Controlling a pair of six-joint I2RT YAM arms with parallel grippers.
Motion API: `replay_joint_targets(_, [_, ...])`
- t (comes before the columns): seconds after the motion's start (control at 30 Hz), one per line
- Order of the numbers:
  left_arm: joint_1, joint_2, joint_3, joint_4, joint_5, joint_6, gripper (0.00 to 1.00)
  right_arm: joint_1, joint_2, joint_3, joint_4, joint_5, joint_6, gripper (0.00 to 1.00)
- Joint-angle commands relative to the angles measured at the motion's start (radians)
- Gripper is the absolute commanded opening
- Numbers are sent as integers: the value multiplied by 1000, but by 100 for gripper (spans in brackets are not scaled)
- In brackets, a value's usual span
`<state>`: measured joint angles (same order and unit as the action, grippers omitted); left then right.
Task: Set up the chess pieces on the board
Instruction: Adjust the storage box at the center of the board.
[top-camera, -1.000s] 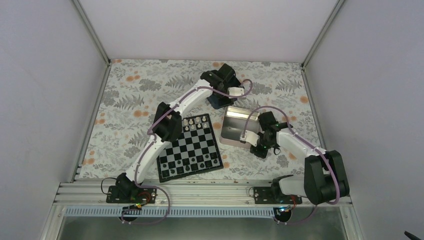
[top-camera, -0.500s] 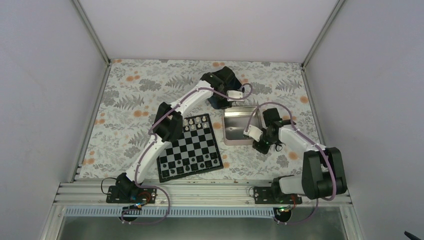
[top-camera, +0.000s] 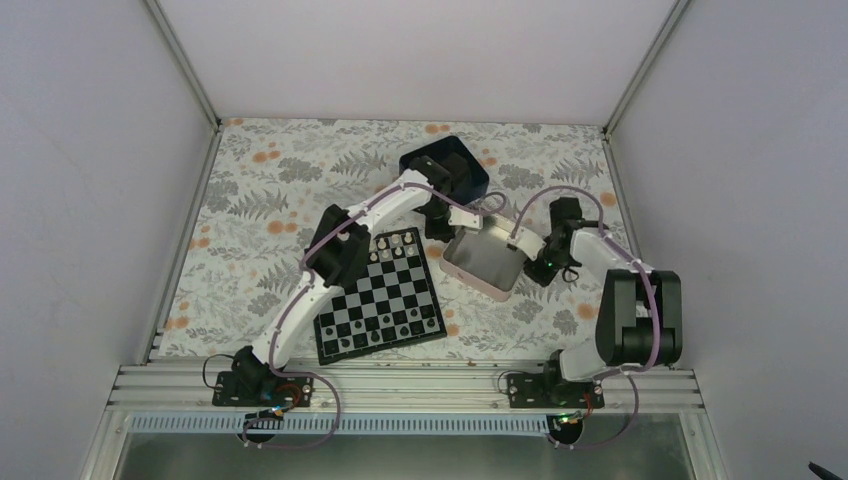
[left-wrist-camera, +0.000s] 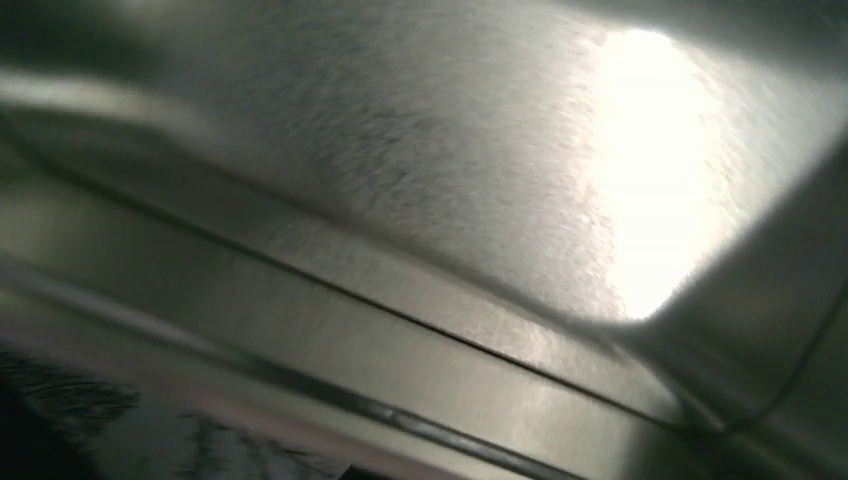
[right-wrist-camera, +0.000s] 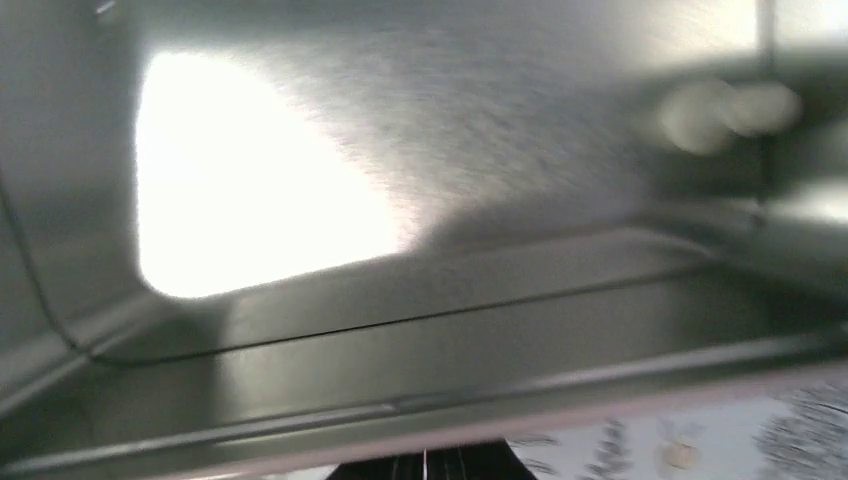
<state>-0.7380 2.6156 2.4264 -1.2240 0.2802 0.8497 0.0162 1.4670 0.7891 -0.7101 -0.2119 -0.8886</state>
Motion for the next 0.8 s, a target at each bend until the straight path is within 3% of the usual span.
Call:
replay_joint_targets(0.0, [-71, -64, -42, -68, 51, 30, 2, -53, 72, 108, 66, -12, -37, 4])
replay_joint_targets(0.5, [-188, -132, -147, -133, 49, 57, 2, -102, 334, 365, 30, -94, -79, 4])
replay_joint_targets(0.77, [-210, -202, -126, -134, -11, 48, 2, -129, 276, 388, 41, -82, -28, 4])
